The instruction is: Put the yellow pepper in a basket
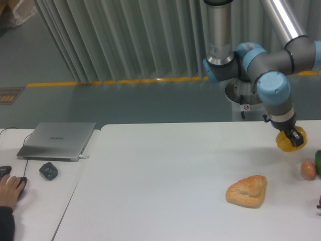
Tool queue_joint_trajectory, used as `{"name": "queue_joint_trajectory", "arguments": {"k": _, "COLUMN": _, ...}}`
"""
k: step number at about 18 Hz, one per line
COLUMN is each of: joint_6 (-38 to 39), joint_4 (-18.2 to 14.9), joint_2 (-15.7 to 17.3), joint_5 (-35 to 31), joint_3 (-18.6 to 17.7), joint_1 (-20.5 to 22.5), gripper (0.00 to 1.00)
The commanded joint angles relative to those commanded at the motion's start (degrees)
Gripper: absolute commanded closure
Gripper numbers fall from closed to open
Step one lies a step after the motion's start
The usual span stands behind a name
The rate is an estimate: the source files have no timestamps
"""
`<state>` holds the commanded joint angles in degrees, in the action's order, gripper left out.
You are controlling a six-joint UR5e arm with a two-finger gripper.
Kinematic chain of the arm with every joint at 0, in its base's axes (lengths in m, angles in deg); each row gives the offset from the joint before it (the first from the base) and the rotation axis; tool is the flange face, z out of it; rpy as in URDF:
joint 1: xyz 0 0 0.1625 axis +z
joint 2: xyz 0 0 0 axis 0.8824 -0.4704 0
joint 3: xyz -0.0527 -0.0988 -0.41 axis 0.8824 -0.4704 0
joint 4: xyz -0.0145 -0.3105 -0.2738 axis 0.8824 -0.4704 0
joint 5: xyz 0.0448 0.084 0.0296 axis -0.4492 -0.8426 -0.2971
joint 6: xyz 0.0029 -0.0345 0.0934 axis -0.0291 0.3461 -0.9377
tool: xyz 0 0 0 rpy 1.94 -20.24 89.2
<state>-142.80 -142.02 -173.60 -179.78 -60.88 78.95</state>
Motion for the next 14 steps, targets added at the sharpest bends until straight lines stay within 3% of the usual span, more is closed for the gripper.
{"name": "queue_joint_trajectory", "arguments": {"k": 3, "joint_6": 0.18, "joint_4": 0.44, "joint_2": -0.61, "joint_5": 2.11, "joint_3": 1.24, "joint_1": 1.31, "gripper": 0.72}}
{"name": "queue_joint_trajectory", "arguments": {"k": 5, "joint_6": 0.18, "joint_4": 1.49, "joint_2": -2.1, "joint_5": 5.87, "joint_3": 4.04, "joint_1": 3.85, "gripper": 0.72}}
{"name": "queue_joint_trajectory", "arguments": {"k": 8, "joint_6": 0.18, "joint_4": 5.26, "joint_2": -3.07, "joint_5": 11.69, "joint_3": 5.02, "joint_1": 7.55, "gripper": 0.72}}
{"name": "queue_joint_trajectory", "arguments": {"k": 14, "joint_6": -0.17, "joint_4": 8.96, "joint_2": -5.1, "joint_5": 12.4, "joint_3": 5.2, "joint_1": 11.6, "gripper": 0.72}}
